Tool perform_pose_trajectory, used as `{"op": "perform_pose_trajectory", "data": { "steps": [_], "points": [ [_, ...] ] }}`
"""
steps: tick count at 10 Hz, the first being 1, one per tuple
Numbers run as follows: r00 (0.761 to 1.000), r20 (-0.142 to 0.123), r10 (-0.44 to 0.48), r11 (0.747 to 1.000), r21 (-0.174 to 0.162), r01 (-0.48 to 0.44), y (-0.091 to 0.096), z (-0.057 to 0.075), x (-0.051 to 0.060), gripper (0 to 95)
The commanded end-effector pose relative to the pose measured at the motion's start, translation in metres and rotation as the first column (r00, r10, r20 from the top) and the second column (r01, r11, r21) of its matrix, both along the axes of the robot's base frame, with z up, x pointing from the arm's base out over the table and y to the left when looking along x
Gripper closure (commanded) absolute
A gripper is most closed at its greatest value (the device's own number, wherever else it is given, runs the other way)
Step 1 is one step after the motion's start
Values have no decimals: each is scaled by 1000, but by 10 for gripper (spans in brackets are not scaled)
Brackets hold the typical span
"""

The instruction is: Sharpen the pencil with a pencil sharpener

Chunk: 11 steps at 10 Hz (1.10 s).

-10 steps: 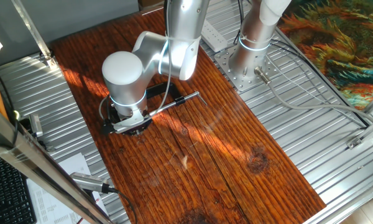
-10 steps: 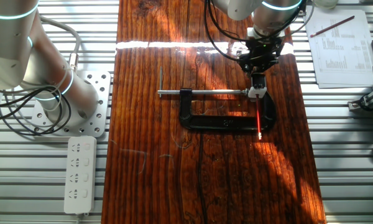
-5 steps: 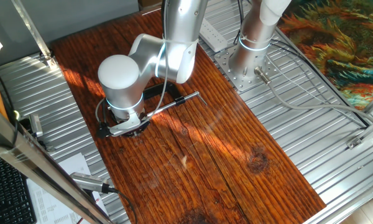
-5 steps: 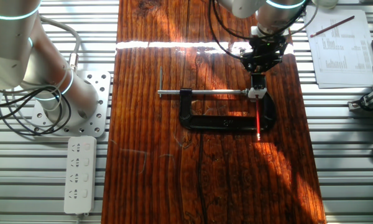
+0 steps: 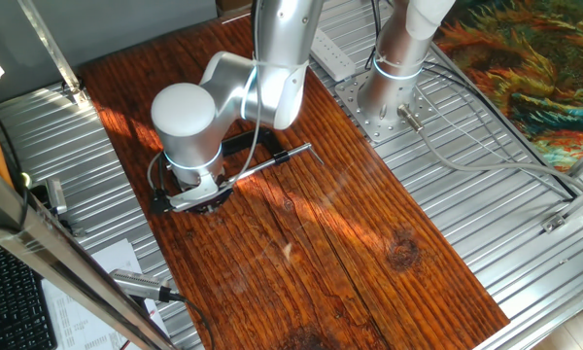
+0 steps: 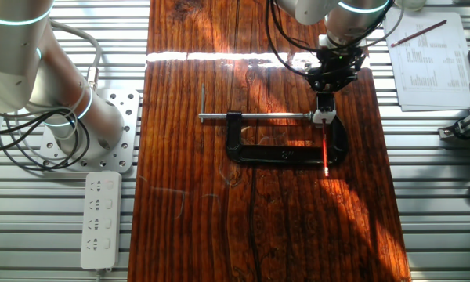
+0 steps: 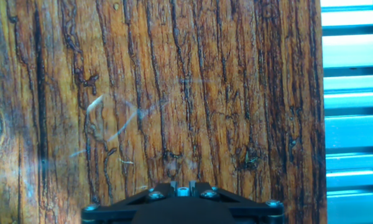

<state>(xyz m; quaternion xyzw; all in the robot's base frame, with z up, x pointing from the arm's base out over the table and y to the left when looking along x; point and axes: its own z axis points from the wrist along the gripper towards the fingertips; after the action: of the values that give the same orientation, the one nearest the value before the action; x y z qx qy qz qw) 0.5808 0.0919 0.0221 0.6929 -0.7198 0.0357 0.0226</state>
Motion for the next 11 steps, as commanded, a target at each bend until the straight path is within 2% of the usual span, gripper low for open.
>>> {"op": "perform_pose_trajectory", "data": {
  "steps": [1,11],
  "points": [
    [1000,-1,2,1000,1,-2,-1,1,0,950],
    [1000,-3,-3,1000,3,3,-1,8,10,950]
  ]
}}
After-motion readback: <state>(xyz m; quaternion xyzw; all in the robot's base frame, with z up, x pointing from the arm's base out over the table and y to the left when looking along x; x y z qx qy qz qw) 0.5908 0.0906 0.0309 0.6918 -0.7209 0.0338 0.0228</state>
